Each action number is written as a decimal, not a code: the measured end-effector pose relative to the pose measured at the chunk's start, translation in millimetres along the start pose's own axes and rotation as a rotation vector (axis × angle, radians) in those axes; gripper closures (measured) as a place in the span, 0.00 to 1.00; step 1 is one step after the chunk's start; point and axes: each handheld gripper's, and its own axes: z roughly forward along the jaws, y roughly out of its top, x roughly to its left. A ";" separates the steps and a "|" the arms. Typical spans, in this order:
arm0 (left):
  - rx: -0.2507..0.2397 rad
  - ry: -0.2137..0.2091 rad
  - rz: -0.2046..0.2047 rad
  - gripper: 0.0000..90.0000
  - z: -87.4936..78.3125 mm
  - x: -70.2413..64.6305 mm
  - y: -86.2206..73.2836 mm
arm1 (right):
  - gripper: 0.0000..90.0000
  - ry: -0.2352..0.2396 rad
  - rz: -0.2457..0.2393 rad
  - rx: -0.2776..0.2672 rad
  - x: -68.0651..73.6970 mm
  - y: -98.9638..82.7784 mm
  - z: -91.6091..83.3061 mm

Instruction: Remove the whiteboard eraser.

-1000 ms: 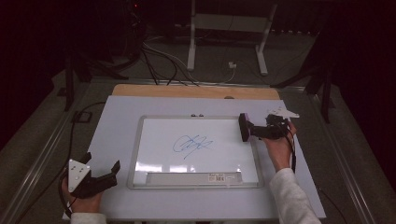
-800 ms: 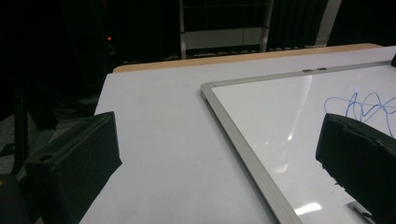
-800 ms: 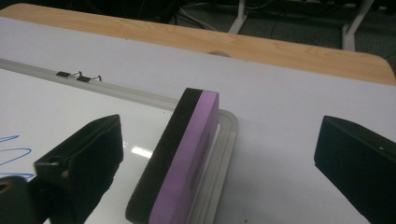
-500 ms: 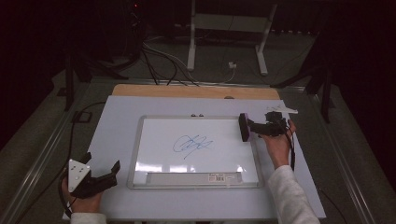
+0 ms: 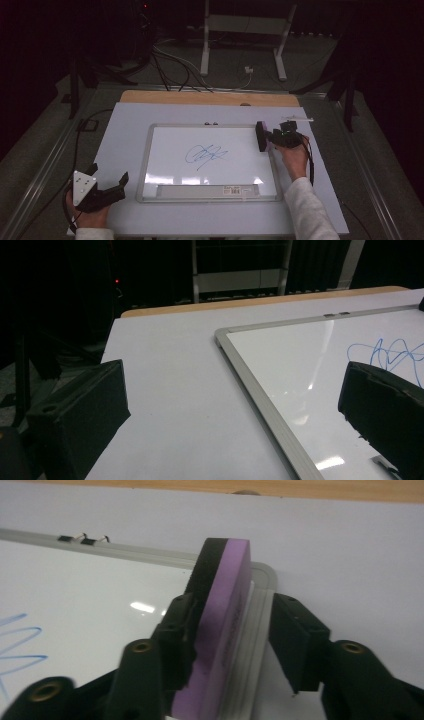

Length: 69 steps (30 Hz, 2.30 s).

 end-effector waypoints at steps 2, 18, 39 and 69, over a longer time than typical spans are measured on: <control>0.002 -0.001 0.001 0.01 0.1 -0.1 0.0 | 0.64 0.016 0.016 0.004 -0.3 -0.4 0.9; 0.004 0.000 0.005 0.01 0.1 -0.5 0.1 | 0.49 0.118 0.092 0.032 4.5 -2.0 13.6; 0.010 0.003 0.005 0.01 0.3 0.1 -0.6 | 0.44 0.113 0.092 0.091 9.0 -6.1 27.5; 0.011 0.004 0.005 0.01 0.1 -0.1 -1.4 | 0.45 0.136 -0.018 0.041 34.8 2.0 11.9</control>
